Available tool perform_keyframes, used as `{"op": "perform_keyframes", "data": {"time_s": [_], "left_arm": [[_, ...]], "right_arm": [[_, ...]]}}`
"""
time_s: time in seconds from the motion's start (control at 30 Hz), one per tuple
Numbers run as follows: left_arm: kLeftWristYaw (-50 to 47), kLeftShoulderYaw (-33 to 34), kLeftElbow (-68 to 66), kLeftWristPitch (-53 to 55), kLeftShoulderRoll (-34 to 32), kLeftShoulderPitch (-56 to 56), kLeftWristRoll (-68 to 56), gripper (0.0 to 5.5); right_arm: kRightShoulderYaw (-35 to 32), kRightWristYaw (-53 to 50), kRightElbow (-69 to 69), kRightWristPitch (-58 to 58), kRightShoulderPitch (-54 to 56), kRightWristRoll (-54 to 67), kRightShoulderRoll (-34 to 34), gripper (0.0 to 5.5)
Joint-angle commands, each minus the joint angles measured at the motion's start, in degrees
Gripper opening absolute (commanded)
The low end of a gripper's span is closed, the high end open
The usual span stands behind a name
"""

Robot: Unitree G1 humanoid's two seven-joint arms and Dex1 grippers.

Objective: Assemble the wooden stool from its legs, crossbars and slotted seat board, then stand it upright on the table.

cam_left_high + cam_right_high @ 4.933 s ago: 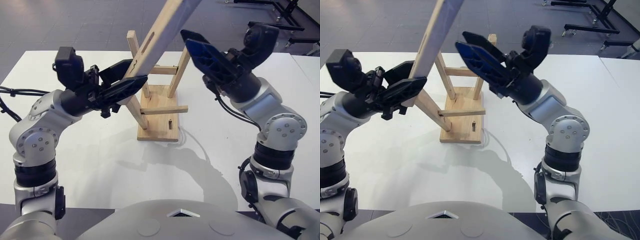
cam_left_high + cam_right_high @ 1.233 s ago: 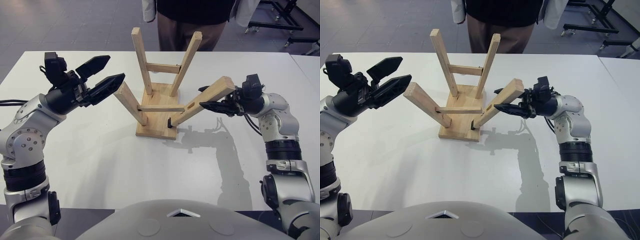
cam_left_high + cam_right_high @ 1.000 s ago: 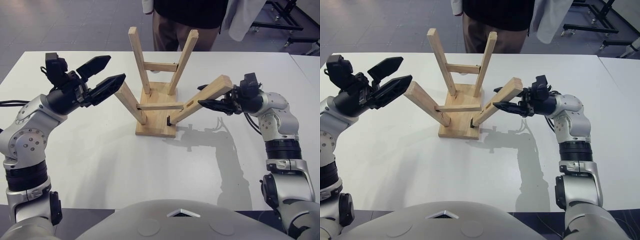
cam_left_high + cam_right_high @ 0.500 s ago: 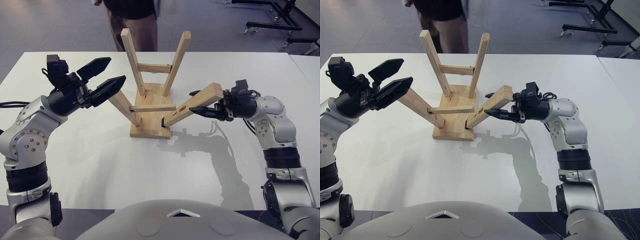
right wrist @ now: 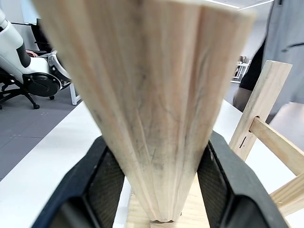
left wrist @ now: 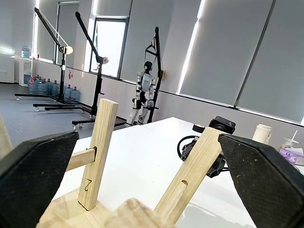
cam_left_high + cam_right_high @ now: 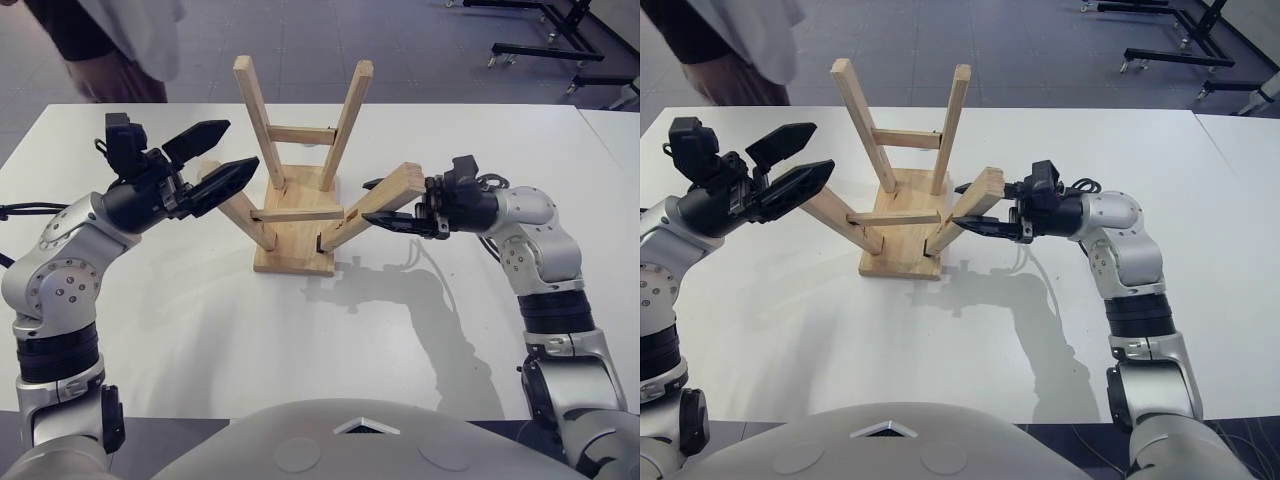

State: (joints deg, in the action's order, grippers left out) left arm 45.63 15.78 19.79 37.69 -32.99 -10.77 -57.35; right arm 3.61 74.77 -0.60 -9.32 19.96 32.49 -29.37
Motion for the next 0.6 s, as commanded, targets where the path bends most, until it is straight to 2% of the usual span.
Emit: {"op": "perform_keyframes", "data": {"time_s": [0.03, 0.6], "left_arm": [[0.6, -0.7, -0.6, 0.4, -0.8, -1.1, 0.6, 5.40], [2.5, -2.3, -2.4, 0.5, -0.9, -3.0, 2.1, 5.40]], "right_arm": [[1.9, -1.4, 1.5, -1.3, 1.0, -1.9, 0.6, 2.04], [3.7, -5.8, 1.7, -4.7, 3.5, -2.9, 2.2, 2.04]]}}
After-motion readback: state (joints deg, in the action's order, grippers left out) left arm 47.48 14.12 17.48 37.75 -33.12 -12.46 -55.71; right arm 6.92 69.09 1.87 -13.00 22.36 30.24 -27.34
